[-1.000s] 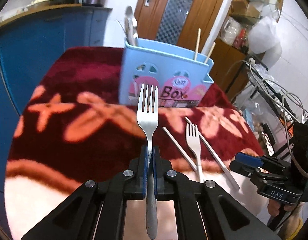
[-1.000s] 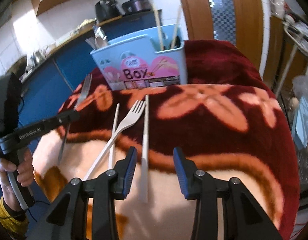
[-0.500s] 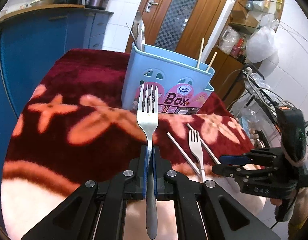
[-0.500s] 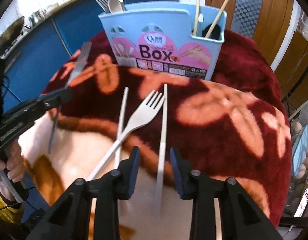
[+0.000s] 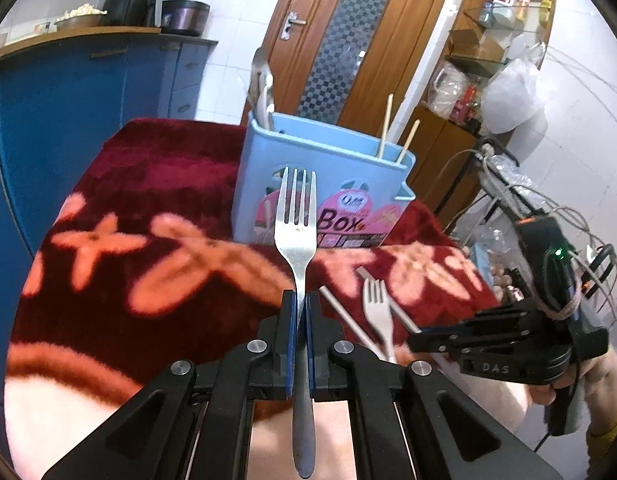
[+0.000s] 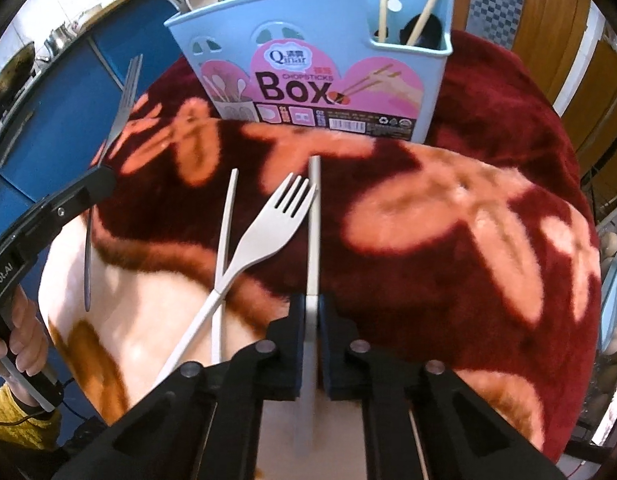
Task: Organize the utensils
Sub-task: 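Lift the metal fork with the left tool while the right tool grasps the white plastic knife, then carry the metal fork over the holder with the left tool while the right tool carries the knife there, then lower and release the fork into the holder while the right tool releases the knife there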
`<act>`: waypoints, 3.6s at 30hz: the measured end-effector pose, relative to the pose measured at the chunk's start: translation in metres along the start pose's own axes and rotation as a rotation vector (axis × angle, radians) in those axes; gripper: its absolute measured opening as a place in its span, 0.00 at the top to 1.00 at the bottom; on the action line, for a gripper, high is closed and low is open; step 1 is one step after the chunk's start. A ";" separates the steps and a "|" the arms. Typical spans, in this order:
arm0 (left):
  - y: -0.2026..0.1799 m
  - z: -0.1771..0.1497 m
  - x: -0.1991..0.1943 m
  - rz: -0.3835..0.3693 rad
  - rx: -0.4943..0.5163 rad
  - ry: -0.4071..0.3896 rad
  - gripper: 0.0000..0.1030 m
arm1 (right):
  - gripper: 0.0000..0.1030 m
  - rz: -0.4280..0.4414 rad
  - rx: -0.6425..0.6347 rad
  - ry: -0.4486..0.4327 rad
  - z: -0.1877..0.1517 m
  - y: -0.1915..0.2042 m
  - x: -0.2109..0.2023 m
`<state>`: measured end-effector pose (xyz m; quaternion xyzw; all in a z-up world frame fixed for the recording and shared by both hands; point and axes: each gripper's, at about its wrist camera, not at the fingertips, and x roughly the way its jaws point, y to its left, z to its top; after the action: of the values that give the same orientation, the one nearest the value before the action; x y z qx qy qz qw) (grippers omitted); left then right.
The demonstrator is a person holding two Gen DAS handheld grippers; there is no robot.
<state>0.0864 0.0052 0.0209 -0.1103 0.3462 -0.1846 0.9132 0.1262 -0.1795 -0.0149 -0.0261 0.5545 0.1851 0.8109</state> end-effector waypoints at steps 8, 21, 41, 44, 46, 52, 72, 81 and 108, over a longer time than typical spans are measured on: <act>-0.007 0.006 -0.013 -0.053 0.015 -0.065 0.96 | 0.93 0.095 0.069 -0.123 -0.020 -0.017 -0.019; -0.012 0.018 -0.023 -0.066 0.015 -0.125 0.96 | 0.93 0.120 0.070 -0.436 -0.032 -0.009 -0.080; -0.020 0.082 -0.015 -0.007 0.018 -0.258 0.96 | 0.93 0.211 0.097 -0.794 -0.002 -0.012 -0.110; -0.024 0.096 -0.015 -0.007 0.026 -0.303 0.96 | 0.93 0.223 0.098 -0.806 0.004 -0.016 -0.109; -0.027 0.106 -0.012 0.001 0.039 -0.342 0.96 | 0.93 0.223 0.097 -0.812 0.007 -0.019 -0.108; -0.026 0.131 0.009 0.049 0.044 -0.436 0.96 | 0.93 0.228 0.103 -0.818 0.018 -0.027 -0.103; -0.025 0.118 0.077 0.222 0.112 -0.535 0.96 | 0.93 0.123 0.091 -0.930 0.085 -0.052 -0.078; -0.023 0.109 0.086 0.202 0.110 -0.512 0.96 | 0.93 0.070 0.058 -0.973 0.098 -0.048 -0.051; -0.021 0.114 0.065 0.120 0.010 -0.319 0.79 | 0.67 0.073 0.085 -0.872 0.062 -0.047 -0.078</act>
<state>0.2026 -0.0323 0.0733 -0.1128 0.2019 -0.1117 0.9665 0.1724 -0.2295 0.0721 0.1075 0.1683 0.1845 0.9623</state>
